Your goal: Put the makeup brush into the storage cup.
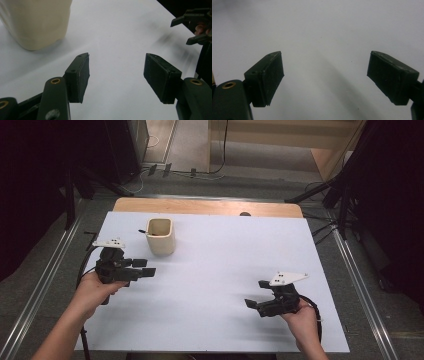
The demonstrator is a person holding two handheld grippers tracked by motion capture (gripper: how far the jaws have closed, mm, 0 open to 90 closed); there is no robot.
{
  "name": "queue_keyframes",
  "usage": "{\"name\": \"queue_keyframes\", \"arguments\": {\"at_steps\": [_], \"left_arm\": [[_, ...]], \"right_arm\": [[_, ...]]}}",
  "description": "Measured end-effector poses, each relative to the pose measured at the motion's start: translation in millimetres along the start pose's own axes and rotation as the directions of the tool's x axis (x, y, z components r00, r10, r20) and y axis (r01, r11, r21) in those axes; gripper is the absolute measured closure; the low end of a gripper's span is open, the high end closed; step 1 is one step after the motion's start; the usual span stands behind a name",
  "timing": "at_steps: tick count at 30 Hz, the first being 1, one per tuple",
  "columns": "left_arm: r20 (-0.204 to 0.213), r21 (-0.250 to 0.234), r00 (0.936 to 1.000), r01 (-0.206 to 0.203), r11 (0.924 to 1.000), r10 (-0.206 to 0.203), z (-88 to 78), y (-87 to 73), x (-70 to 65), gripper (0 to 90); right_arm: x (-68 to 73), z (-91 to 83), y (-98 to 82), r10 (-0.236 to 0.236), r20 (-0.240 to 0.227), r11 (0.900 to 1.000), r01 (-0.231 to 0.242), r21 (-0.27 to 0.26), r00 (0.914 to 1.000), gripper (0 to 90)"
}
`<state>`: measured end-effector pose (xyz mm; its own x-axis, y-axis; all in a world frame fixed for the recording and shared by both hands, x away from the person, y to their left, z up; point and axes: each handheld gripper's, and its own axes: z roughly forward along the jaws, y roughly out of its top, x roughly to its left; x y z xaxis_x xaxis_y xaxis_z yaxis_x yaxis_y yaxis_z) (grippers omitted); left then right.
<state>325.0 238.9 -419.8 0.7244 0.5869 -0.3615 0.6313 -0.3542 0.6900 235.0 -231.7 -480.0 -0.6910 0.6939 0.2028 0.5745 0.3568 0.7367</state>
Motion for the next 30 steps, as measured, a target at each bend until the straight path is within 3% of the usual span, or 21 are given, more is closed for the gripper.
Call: {"name": "queue_keyframes", "arguments": {"at_steps": [10, 13, 18, 25, 28, 30], "left_arm": [[0.000, -0.014, 0.9992, -0.039, 0.9991, 0.040, 8.6, -13.6, -9.8, 37.8], [0.017, -0.016, 0.9977, -0.065, 0.9978, 0.065, 12.0, -17.7, -14.1, 37.8], [-0.008, -0.006, 0.9925, -0.122, 0.9925, 0.122, 18.0, -26.1, -21.0, 37.7], [-0.007, -0.004, 0.9930, -0.118, 0.9930, 0.118, 25.1, -31.8, -21.9, 37.8], [0.009, -0.008, 0.9909, -0.134, 0.9909, 0.135, 27.5, -36.0, -23.4, 37.8], [-0.001, -0.005, 0.9904, -0.139, 0.9903, 0.139, 28.4, -38.5, -25.0, 37.8]], "right_arm": [[0.8, 1.7, 0.5, -0.002, -0.004, 1.000, 0.002, 0.006, 1.0000, 14.4], [0.1, 1.3, 1.0, -0.001, -0.004, 1.000, 0.000, -0.003, 1.0000, 14.4], [-2.1, -0.8, 0.4, -0.009, -0.010, 1.000, 0.009, -0.013, 0.9999, 14.4], [-3.3, 1.4, 0.2, -0.009, -0.014, 1.000, 0.009, 0.000, 0.9999, 14.4], [-2.8, 1.5, 0.3, -0.010, -0.014, 1.000, 0.010, 0.001, 0.9999, 14.4], [-3.2, 1.5, 0.1, -0.010, -0.014, 1.000, 0.010, 0.000, 0.9999, 14.4]]}}
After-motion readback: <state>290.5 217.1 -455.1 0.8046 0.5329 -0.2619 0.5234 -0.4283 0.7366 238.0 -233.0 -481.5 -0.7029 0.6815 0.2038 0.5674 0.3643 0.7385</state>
